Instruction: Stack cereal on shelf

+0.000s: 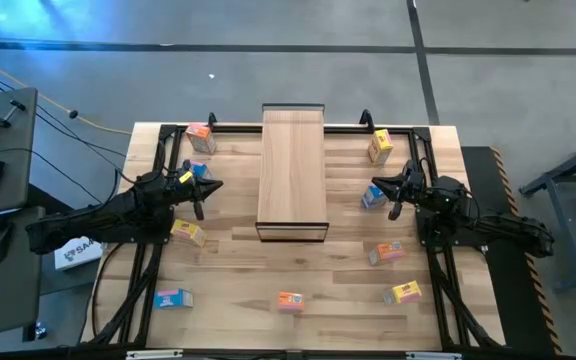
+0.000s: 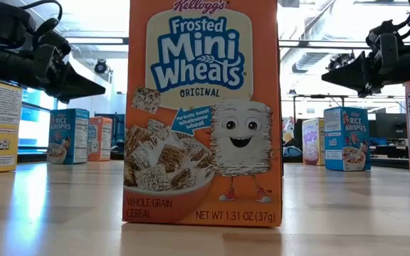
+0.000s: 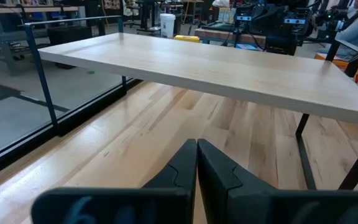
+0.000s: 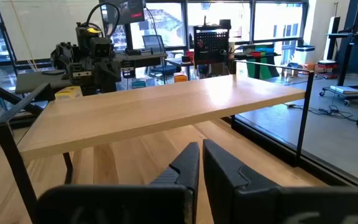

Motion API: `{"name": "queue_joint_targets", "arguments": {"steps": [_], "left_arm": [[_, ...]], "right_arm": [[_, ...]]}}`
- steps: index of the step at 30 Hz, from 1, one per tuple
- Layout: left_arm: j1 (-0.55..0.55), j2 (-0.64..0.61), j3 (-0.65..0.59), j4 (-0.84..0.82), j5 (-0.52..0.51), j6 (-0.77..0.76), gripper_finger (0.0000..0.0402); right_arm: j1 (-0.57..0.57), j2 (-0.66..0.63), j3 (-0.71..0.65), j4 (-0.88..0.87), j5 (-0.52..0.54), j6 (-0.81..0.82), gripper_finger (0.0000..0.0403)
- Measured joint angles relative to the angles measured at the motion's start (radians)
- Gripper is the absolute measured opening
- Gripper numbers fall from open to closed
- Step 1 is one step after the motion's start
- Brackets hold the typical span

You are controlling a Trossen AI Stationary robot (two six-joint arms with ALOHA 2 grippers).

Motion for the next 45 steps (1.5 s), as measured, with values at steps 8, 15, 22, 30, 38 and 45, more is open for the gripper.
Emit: {"name": "queue_joint_targets", "arguments": {"steps": [8, 15, 22, 30, 38, 45], "left_arm": [[0.000, 0.002, -0.001, 0.057, 0.028, 0.000, 0.0005], [0.000, 0.006, 0.000, 0.079, 0.006, -0.036, 0.0005], [0.000, 0.007, -0.001, 0.203, 0.017, -0.090, 0.0005], [0.003, 0.098, 0.054, 0.491, -0.005, -0.261, 0.0007], [0.009, 0.360, 0.242, 0.534, 0.018, -0.185, 0.0003], [0.072, 0.665, 0.646, -0.018, 0.007, -0.023, 0.0000]], "right_arm": [[0.000, 0.000, 0.000, 0.000, 0.000, 0.000, 0.0013], [0.000, 0.000, 0.000, 0.000, 0.000, 0.000, 0.0013], [0.000, 0.000, 0.000, 0.000, 0.000, 0.000, 0.0013], [0.000, 0.000, 0.000, 0.000, 0.000, 0.000, 0.0013], [0.000, 0.000, 0.000, 0.000, 0.000, 0.000, 0.0013], [0.000, 0.000, 0.000, 0.000, 0.000, 0.000, 0.0013]]}}
